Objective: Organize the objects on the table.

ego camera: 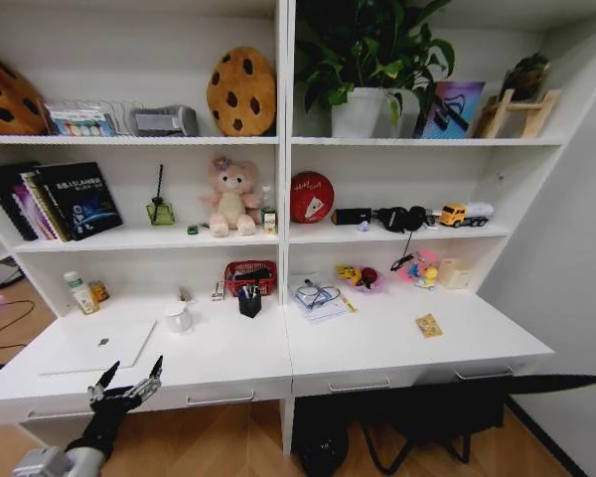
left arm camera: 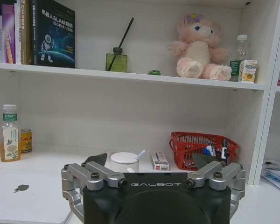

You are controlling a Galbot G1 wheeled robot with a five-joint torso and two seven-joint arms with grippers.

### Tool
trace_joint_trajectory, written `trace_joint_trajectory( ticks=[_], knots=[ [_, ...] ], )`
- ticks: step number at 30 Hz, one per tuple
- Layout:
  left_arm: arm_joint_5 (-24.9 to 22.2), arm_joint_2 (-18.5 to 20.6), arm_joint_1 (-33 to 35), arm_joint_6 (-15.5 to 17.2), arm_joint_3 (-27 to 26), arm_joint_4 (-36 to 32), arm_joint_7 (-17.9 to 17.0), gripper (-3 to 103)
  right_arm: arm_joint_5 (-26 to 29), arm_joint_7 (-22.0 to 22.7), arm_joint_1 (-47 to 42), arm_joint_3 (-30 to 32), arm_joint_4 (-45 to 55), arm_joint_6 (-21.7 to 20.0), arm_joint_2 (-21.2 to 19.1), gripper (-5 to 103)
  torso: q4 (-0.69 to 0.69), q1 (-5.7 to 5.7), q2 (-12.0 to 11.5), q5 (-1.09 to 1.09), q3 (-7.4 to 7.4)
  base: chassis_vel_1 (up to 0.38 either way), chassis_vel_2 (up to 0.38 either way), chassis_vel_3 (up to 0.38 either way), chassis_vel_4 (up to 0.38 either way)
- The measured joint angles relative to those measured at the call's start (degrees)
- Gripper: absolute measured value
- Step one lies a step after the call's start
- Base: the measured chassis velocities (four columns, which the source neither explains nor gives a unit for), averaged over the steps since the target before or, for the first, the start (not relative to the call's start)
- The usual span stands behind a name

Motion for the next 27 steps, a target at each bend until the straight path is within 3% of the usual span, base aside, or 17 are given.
trace_joint_trajectory(
  ticks=[9, 27],
  knots=[
    [0.0, 0.0, 0.0, 0.0, 0.0, 0.0, 0.0, 100, -0.04, -0.08, 0.41, -0.37, -0.75, 0.17, 0.09, 25, 0.0, -0.01, 0.01, 0.0, 0.0, -0.035, 0.042, 0.04, -0.035],
    [0.0, 0.01, -0.01, 0.0, 0.0, 0.0, 0.0, 100, -2.25, -2.56, 3.88, -1.16, -6.95, 2.73, 0.15, 25, -0.01, 0.05, -0.02, -0.01, 0.01, -0.134, 0.129, 0.129, -0.139]
  ],
)
